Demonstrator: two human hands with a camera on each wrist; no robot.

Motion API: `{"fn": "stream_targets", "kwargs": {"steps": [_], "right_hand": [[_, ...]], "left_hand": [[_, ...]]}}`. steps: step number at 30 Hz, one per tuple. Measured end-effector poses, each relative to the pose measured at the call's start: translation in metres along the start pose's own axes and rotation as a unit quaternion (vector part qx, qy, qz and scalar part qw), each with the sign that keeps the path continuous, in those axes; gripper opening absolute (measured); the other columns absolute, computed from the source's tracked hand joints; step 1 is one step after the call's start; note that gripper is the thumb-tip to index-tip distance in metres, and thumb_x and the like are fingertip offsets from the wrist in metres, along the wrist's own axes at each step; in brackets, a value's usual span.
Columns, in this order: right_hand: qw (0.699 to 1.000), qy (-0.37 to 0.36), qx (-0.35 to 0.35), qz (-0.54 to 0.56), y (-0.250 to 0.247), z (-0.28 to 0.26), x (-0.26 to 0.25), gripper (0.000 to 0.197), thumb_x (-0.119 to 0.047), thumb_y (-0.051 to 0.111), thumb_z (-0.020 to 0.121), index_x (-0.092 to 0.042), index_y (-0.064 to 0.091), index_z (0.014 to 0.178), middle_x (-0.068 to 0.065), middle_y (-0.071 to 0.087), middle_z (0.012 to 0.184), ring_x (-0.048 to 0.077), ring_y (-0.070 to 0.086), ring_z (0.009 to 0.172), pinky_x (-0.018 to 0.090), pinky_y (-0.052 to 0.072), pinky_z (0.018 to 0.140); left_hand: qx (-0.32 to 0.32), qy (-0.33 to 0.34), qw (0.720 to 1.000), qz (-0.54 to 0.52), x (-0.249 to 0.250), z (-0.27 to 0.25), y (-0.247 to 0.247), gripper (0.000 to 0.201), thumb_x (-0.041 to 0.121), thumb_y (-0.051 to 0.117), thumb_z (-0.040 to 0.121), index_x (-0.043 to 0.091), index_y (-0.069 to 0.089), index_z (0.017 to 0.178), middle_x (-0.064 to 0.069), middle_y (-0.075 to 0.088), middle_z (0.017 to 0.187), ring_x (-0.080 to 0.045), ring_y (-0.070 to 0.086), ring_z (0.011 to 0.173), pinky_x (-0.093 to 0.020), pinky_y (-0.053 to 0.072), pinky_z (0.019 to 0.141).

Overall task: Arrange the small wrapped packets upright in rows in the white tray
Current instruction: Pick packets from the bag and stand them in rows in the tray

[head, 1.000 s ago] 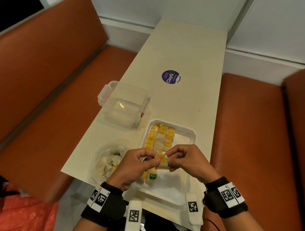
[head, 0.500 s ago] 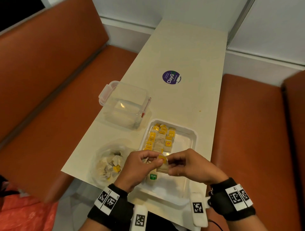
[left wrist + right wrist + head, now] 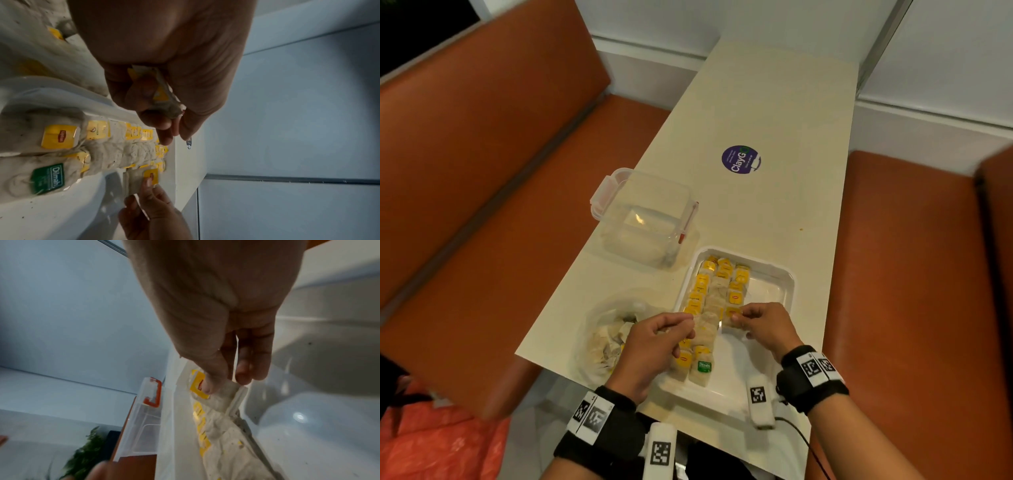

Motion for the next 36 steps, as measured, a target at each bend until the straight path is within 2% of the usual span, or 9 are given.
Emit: {"fn": "stream_targets", "kwargs": {"steps": [3,9,19,24,27,29,31,34,36], "right_hand": [[0.999,0.015,0.020,-0.028,0.003,0.023,0.009,0.006,-0.022,0.087,0.083,-0.017,0.083,0.082,0.000,0.078,0.083,0.014,0.067,0.077,0.034,0.055,0.077],[0.996,0.014,0.079,-0.040,0.001,0.037,0.012,0.014,-0.024,0.092,0.075,-0.021,0.080,0.081,-0.004,0.078,0.088,0.015,0.072,0.089,0.032,0.058,0.090],[0.988,0.045,0.146,-0.032,0.002,0.038,0.013,0.022,-0.025,0.096,0.069,-0.023,0.074,0.075,-0.002,0.076,0.088,0.019,0.072,0.088,0.033,0.059,0.086],[0.983,0.057,0.168,-0.040,-0.003,0.021,-0.001,0.034,-0.032,0.093,0.073,-0.018,0.068,0.091,-0.002,0.070,0.097,0.018,0.066,0.090,0.025,0.048,0.074],[0.987,-0.036,0.154,-0.018,-0.004,-0.002,-0.034,0.033,-0.035,0.091,0.076,-0.021,0.069,0.097,-0.006,0.070,0.095,0.015,0.068,0.091,0.024,0.051,0.073],[0.989,-0.112,0.090,-0.025,0.000,-0.028,-0.066,0.029,-0.039,0.092,0.075,-0.029,0.073,0.095,-0.011,0.073,0.091,0.011,0.069,0.083,0.026,0.056,0.076],[0.981,-0.184,-0.007,-0.069,0.008,-0.060,-0.097,0.029,-0.043,0.093,0.071,-0.035,0.076,0.094,-0.015,0.074,0.093,0.007,0.067,0.079,0.018,0.054,0.072],[0.941,-0.284,-0.118,-0.140,0.024,-0.100,-0.123,0.038,-0.045,0.093,0.069,-0.040,0.077,0.103,-0.017,0.070,0.100,0.008,0.064,0.084,0.016,0.049,0.069],[0.900,-0.350,-0.135,-0.221,0.034,-0.110,-0.124,0.041,-0.044,0.090,0.073,-0.043,0.074,0.111,-0.018,0.062,0.105,0.005,0.058,0.090,0.014,0.044,0.072]], "left_hand": [[0.008,-0.013,1.000,-0.008,-0.002,0.003,-0.011,0.012,0.017,0.074,0.096,0.017,0.081,0.105,-0.008,0.079,0.091,-0.010,0.050,0.058,-0.018,0.034,0.044],[0.018,-0.025,0.999,-0.010,-0.004,0.004,-0.021,0.011,0.021,0.076,0.095,0.017,0.081,0.104,-0.006,0.079,0.090,-0.012,0.050,0.060,-0.021,0.032,0.045],[0.016,-0.030,0.999,-0.011,0.001,0.006,-0.018,0.011,0.020,0.075,0.096,0.017,0.081,0.105,-0.006,0.078,0.089,-0.011,0.049,0.060,-0.019,0.032,0.044],[0.019,-0.047,0.998,-0.036,0.006,0.005,-0.013,0.023,0.034,0.072,0.098,0.015,0.078,0.108,-0.006,0.075,0.092,-0.010,0.051,0.061,-0.022,0.030,0.047],[-0.004,-0.075,0.992,-0.105,0.010,0.001,-0.008,0.048,0.058,0.056,0.101,0.016,0.076,0.115,-0.005,0.075,0.093,-0.011,0.055,0.065,-0.023,0.031,0.047],[-0.028,-0.092,0.982,-0.165,0.013,-0.001,-0.003,0.065,0.068,0.045,0.100,0.014,0.074,0.121,-0.007,0.076,0.095,-0.013,0.059,0.068,-0.024,0.033,0.046],[-0.049,-0.104,0.972,-0.206,0.016,-0.004,0.002,0.075,0.073,0.037,0.099,0.012,0.071,0.127,-0.010,0.077,0.104,-0.016,0.062,0.072,-0.026,0.037,0.049],[-0.086,-0.123,0.955,-0.255,0.019,-0.007,0.008,0.083,0.078,0.033,0.096,0.012,0.067,0.135,-0.016,0.075,0.121,-0.024,0.066,0.087,-0.036,0.051,0.067],[-0.105,-0.131,0.949,-0.265,0.020,-0.009,0.012,0.086,0.080,0.033,0.095,0.014,0.066,0.138,-0.017,0.074,0.124,-0.029,0.069,0.105,-0.046,0.052,0.084]]}}
Point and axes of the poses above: each hand's wrist, its own z-axis towards the middle knuckle, its own y-axis out of the palm, x = y × z, the point moved 5 cm from there along z, towards the middle knuckle
